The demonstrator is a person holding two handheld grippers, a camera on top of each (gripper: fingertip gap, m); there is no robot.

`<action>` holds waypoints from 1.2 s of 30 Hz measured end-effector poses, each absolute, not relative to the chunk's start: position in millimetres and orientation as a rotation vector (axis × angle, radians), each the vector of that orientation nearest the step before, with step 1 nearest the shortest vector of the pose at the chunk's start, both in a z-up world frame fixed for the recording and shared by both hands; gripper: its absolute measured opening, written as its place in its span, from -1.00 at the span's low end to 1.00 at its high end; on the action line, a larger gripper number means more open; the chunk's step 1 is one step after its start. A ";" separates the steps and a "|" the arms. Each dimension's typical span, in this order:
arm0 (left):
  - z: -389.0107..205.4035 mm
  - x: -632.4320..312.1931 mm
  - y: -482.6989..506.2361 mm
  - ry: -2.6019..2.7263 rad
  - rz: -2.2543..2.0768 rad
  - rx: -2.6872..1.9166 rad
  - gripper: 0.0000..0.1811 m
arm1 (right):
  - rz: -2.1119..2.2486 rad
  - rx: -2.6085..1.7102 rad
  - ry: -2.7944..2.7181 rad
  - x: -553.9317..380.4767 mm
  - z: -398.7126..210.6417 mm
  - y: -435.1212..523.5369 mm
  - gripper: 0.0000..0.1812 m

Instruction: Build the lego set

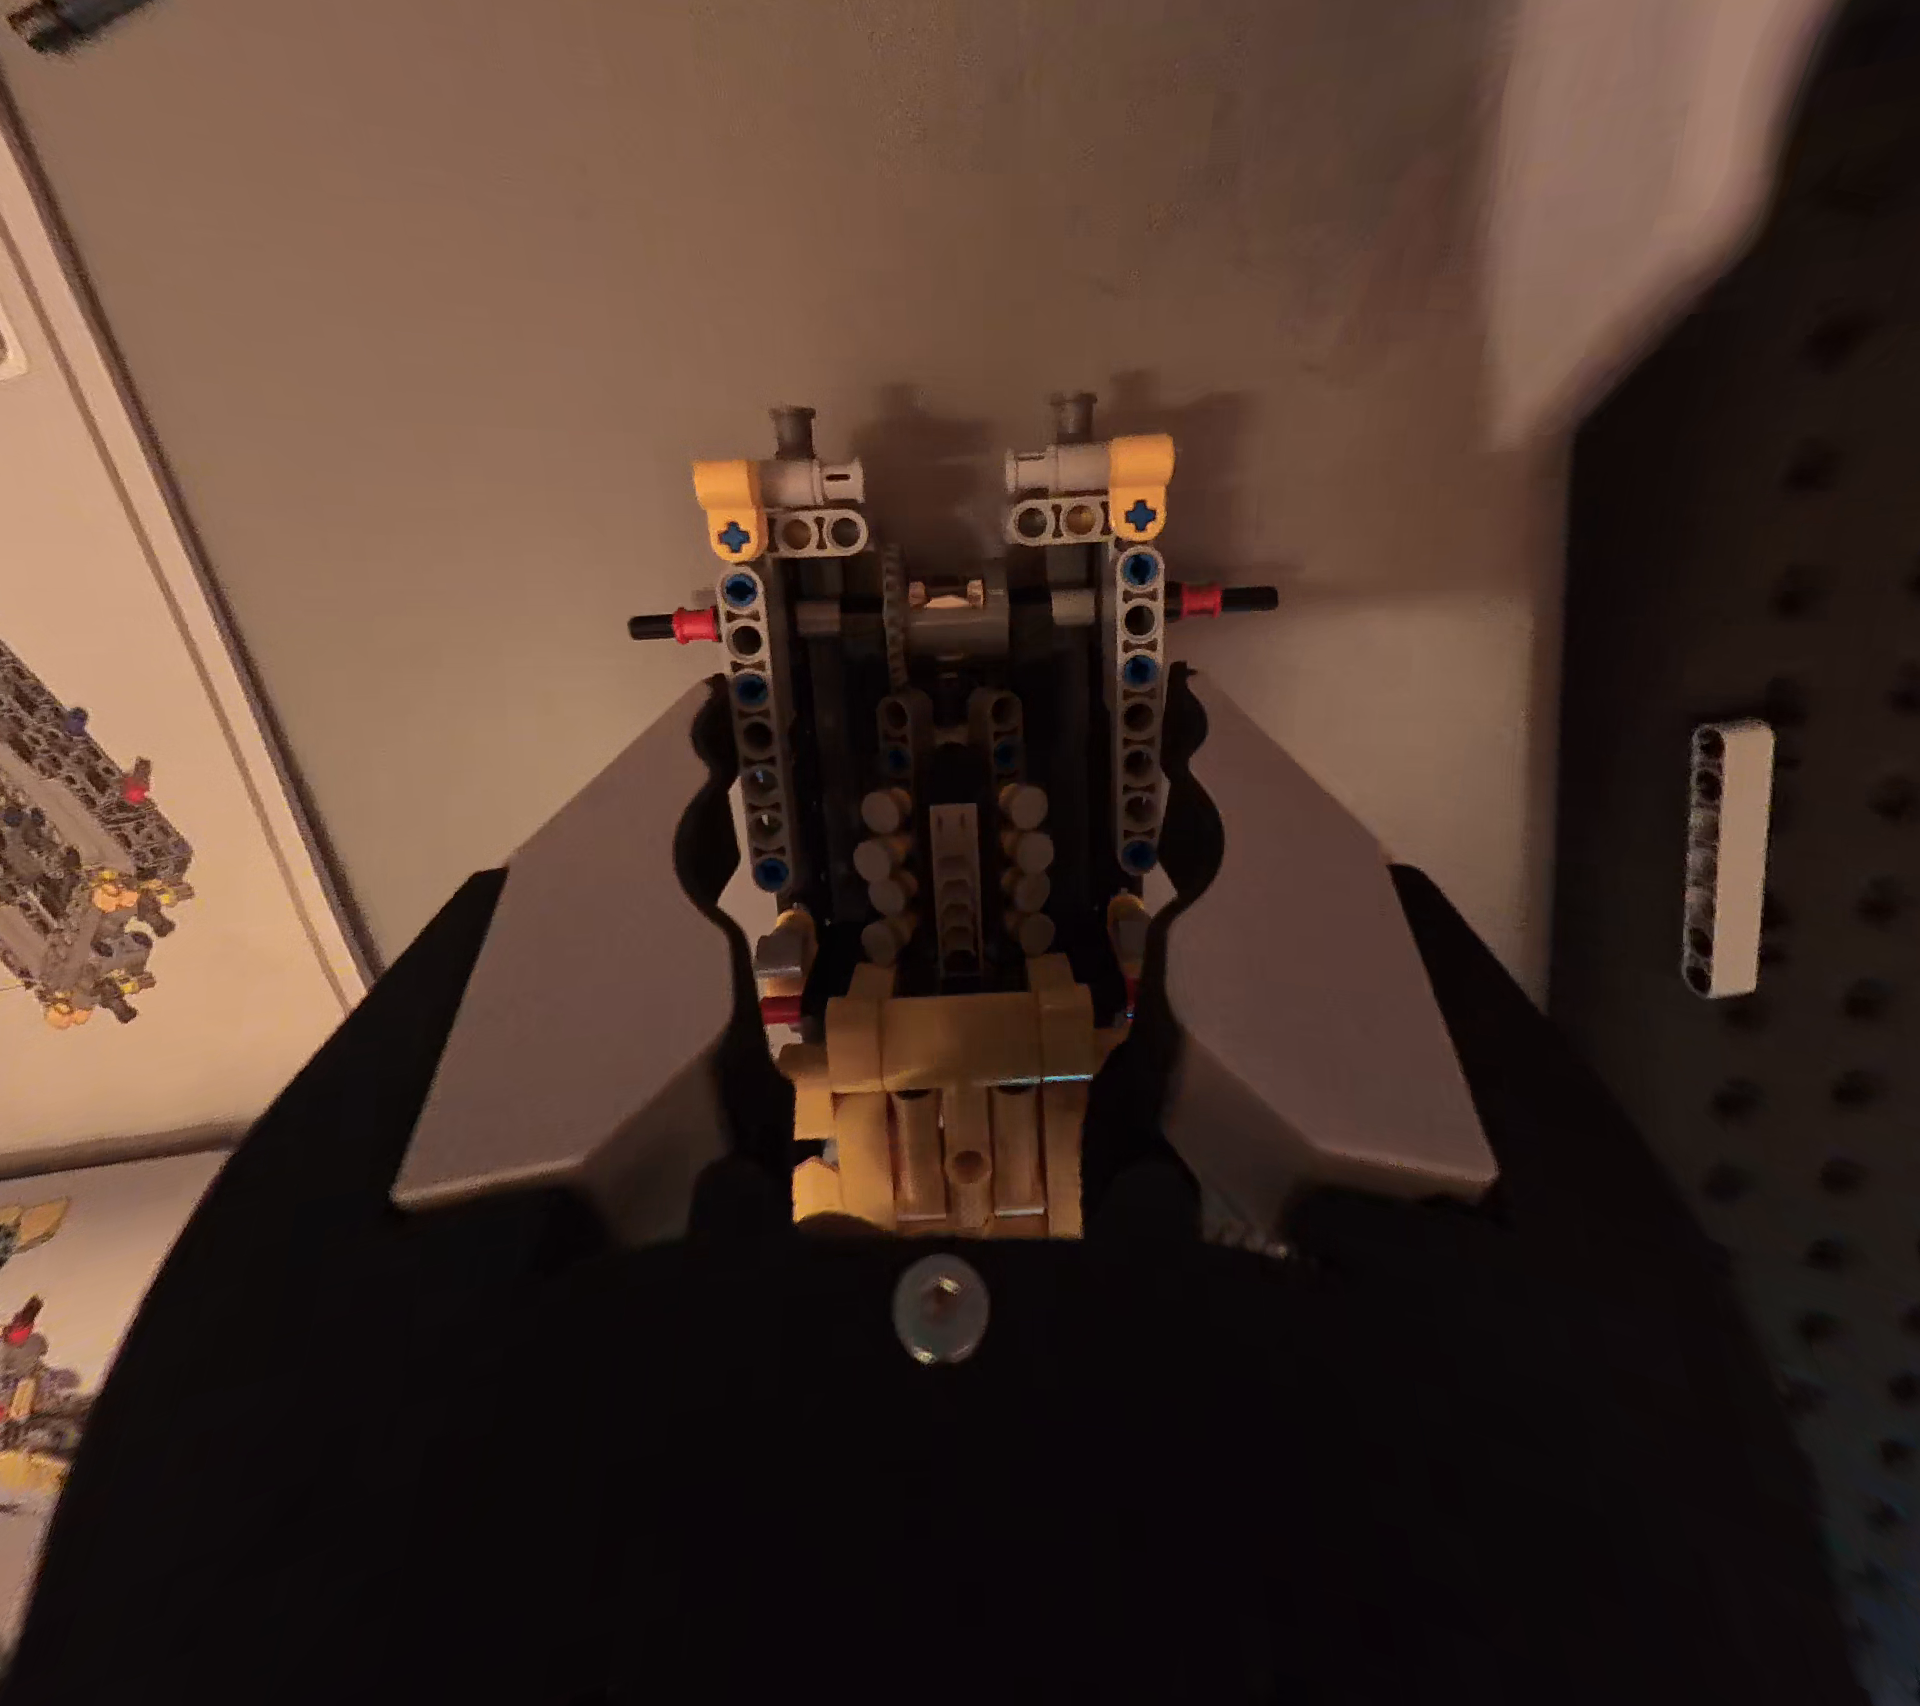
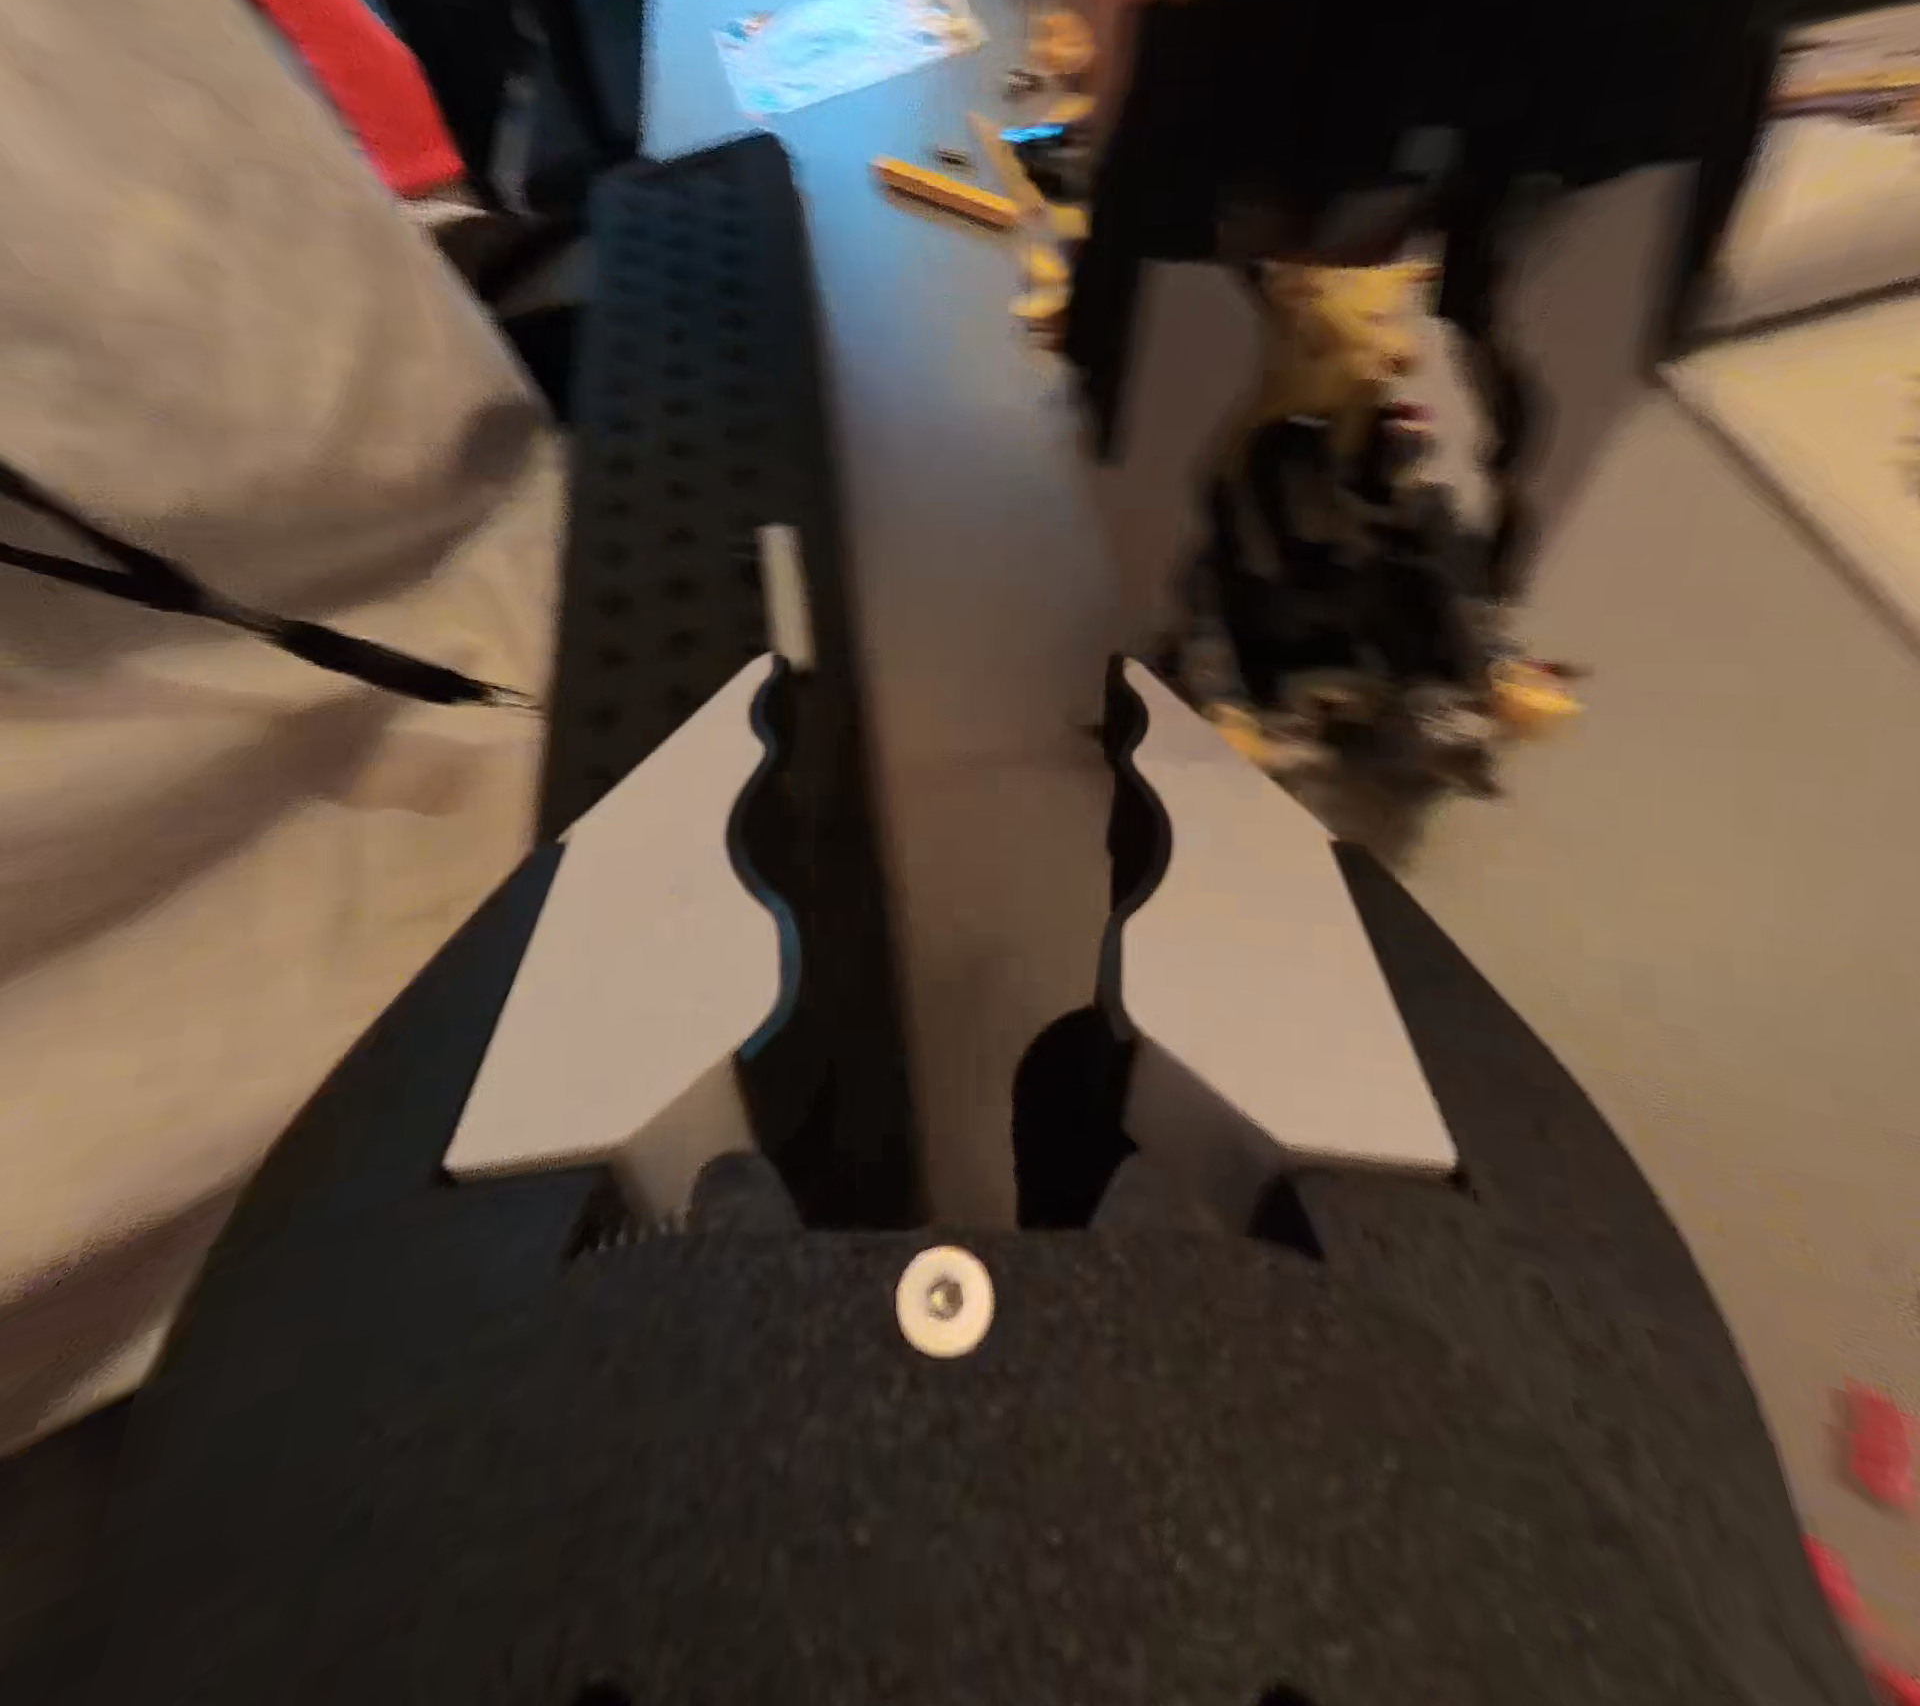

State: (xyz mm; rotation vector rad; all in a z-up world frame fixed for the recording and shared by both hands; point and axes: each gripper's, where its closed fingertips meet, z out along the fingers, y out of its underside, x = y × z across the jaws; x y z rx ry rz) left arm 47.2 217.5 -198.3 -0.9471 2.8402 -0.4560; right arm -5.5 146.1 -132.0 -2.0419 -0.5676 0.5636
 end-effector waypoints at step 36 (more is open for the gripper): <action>-97.8 -64.6 217.6 1.797 -1.923 -1.471 -0.54 | -0.052 -1.874 -0.394 -49.1 -106.8 213.6 -0.92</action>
